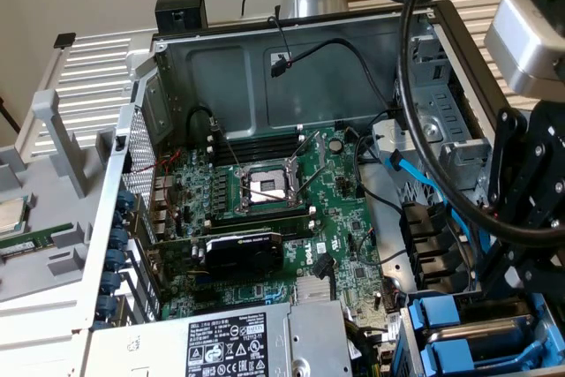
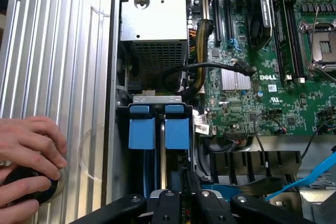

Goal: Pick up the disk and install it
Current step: 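Insert the first disk wire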

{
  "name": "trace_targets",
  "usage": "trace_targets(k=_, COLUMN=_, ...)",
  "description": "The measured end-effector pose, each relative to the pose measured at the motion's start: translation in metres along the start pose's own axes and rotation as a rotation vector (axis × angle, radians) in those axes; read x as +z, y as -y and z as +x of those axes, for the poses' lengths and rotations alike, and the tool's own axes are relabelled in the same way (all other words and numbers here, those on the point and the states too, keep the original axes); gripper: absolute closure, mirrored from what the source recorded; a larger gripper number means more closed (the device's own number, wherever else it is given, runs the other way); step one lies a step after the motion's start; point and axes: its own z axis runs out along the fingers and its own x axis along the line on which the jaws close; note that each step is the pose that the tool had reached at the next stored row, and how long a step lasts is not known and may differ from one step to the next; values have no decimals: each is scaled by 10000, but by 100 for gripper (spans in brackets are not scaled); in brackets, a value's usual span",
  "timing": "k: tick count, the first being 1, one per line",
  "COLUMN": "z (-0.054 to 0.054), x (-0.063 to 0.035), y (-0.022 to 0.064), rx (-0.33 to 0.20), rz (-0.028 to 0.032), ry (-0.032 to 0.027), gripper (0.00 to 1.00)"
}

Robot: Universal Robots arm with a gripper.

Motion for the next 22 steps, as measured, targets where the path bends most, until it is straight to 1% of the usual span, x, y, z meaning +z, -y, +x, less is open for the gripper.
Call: trace_targets(k=22, z=-26, x=31, y=-5, rx=1, rz=10, ry=-3, gripper=84)
